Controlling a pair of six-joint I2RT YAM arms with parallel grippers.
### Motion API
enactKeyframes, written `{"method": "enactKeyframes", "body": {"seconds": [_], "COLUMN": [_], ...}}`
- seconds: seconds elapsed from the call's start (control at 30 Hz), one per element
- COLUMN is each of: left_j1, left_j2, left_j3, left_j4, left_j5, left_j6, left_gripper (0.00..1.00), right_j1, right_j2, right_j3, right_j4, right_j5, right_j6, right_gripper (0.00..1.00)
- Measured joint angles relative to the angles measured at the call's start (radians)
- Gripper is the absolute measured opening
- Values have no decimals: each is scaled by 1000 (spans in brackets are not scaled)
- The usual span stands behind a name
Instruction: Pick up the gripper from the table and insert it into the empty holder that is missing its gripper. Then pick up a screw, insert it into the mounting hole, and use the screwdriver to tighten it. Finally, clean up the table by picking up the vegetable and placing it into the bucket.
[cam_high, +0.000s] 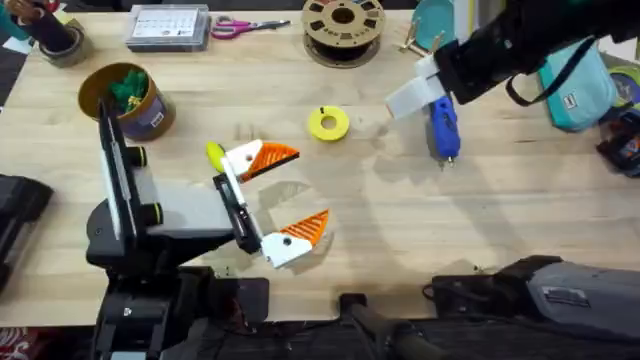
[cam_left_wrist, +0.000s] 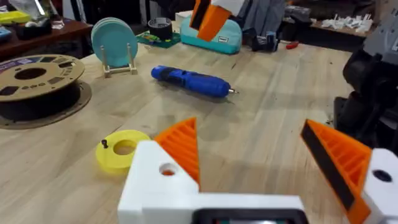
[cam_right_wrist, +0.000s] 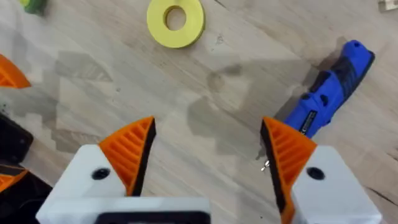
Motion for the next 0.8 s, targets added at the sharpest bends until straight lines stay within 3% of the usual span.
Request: {"method": "enactKeyframes", "body": {"seconds": [0.23,0.8], "left_j1": [0,0], "left_j2": [0,0], "left_j3": [0,0], "left_j4": [0,0], "left_j5": [0,0], "left_j6": [0,0], "left_gripper": [985,985], "right_j1": [43,134], "right_j2": [31,251], "right_j3": [0,38], "right_j4": [65,186], "right_j5": [11,18], "right_j6": [0,39], "right_gripper": [998,997]}}
